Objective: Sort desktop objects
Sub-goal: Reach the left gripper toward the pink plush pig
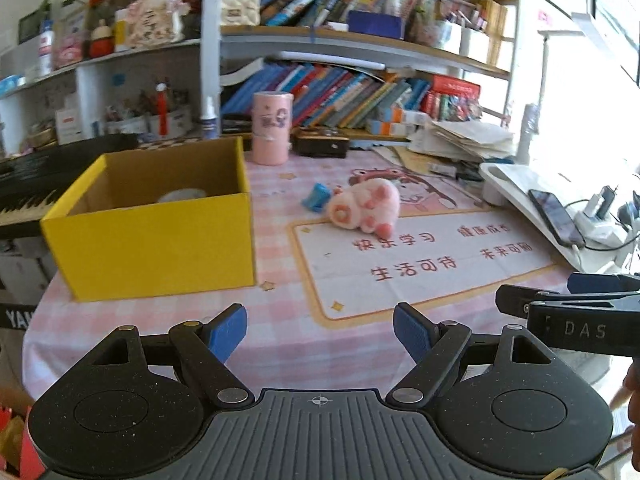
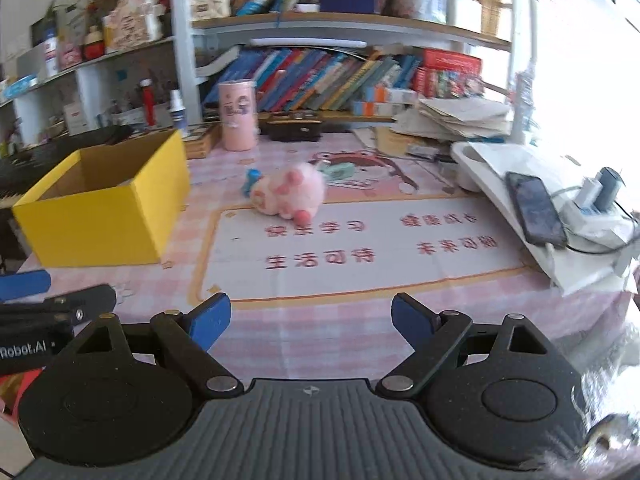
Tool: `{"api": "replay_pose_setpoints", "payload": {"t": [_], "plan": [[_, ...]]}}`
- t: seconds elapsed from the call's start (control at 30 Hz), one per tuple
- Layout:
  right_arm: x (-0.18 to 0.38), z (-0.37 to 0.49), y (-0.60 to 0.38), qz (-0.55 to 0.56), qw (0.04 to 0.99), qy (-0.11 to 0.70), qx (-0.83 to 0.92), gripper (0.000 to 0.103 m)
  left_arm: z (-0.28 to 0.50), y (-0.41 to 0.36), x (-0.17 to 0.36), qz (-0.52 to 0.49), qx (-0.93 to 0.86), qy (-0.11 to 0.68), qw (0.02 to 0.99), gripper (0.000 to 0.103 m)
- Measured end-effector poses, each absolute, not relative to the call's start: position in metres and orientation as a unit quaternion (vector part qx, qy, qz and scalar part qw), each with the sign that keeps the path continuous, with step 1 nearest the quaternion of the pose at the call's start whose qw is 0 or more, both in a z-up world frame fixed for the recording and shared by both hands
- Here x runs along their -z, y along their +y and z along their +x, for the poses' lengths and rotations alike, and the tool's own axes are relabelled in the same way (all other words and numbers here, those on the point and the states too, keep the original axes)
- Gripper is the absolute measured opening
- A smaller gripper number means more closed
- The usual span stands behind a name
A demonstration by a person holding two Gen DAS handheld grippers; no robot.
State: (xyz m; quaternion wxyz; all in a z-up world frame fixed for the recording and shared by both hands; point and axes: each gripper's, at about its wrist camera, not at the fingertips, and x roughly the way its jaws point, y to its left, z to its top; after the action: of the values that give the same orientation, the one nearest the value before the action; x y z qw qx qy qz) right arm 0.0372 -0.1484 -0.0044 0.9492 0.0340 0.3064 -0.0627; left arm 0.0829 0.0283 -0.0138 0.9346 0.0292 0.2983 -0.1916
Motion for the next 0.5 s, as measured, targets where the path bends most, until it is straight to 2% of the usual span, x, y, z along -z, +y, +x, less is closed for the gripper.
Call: {"api": "replay_pose_setpoints", "payload": {"t": [0.5], "plan": [[0.009,0.057,-0.191,0.053,0.943,0.312,0.102,0.082,0.11,-0.013,0.017,0.045,0.214,0.299,0.929,0.083]]}}
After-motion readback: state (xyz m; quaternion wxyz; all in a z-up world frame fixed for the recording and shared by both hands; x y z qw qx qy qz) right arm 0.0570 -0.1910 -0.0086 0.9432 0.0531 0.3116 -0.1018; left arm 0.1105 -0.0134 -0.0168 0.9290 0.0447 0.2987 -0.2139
